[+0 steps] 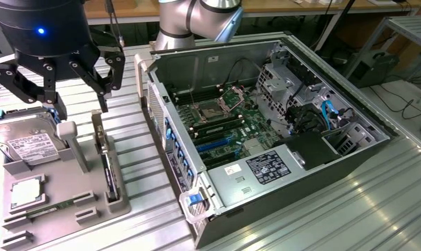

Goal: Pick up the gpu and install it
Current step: 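Pick up the gpu and move the gpu toward the slot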

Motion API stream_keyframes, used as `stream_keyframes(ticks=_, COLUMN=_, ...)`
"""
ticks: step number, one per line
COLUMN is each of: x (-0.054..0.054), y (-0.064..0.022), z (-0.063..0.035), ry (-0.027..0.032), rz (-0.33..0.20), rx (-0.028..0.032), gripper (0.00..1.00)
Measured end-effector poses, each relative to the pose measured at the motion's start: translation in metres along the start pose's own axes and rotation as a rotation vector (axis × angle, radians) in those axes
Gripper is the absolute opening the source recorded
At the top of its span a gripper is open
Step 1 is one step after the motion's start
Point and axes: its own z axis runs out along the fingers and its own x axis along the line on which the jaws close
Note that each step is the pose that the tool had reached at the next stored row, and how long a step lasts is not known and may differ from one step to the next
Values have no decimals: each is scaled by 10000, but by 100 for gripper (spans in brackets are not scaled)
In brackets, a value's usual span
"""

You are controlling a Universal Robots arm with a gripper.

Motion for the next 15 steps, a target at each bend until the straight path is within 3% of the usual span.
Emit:
stream_keyframes(ticks=5, x=1, y=13, z=47, ry=21, rz=-465, rx=-10, gripper=60)
stream_keyframes(ticks=15, x=4, y=10, z=158, ry=23, rz=-499, rx=-15, gripper=60)
